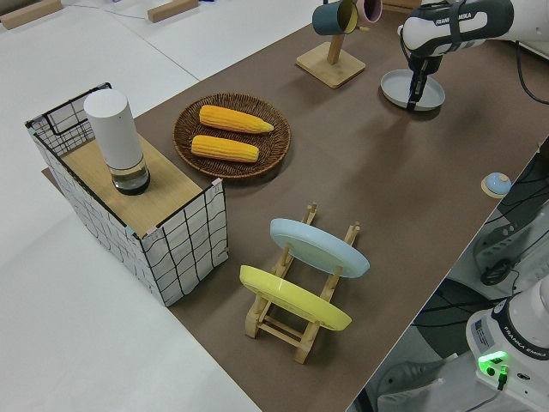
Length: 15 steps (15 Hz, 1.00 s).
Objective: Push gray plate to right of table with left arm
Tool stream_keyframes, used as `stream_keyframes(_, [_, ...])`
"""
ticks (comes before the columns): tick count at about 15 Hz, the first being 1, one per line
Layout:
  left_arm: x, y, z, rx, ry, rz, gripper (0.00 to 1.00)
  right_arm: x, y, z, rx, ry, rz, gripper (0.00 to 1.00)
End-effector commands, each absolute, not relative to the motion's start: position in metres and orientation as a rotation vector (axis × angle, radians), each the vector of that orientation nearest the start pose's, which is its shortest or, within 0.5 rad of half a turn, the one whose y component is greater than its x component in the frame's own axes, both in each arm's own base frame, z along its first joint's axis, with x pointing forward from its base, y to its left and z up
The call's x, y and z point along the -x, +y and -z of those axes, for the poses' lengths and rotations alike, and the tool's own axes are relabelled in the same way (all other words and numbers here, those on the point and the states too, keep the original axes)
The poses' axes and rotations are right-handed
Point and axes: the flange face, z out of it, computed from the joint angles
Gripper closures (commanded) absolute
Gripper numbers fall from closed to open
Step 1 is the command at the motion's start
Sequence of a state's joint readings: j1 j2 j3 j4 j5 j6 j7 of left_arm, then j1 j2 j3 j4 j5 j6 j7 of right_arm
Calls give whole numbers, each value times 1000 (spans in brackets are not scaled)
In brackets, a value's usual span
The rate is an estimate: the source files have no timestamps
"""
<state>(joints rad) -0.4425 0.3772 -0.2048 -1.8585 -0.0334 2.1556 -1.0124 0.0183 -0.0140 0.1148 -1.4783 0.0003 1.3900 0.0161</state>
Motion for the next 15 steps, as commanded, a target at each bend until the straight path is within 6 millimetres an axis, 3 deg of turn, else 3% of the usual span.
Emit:
stream_keyframes(1, [-492,-400,-307,3081,-630,-201,1000,-524,70,-664,3137,-160,-123,17])
stream_keyframes(5, [-479,-421,-304,3076,-612,-191,1000,-524,69,-664,3138,-158,-123,17])
stream_keyframes(9, [-478,-423,-302,3068,-627,-191,1000,-524,70,-664,3137,-160,-123,17])
stream_keyframes(10, [-478,-423,-302,3069,-625,-191,843,-524,69,-664,3139,-158,-123,17])
stream_keyframes(12, [-480,-421,-304,3070,-610,-176,369,-524,69,-664,3138,-158,-123,17])
stream_keyframes(13, [-481,-419,-305,3066,-589,-151,56,-524,69,-664,3138,-158,-123,17])
stream_keyframes(15, [-482,-419,-305,3061,-575,-134,5,-524,69,-664,3138,-158,-123,17])
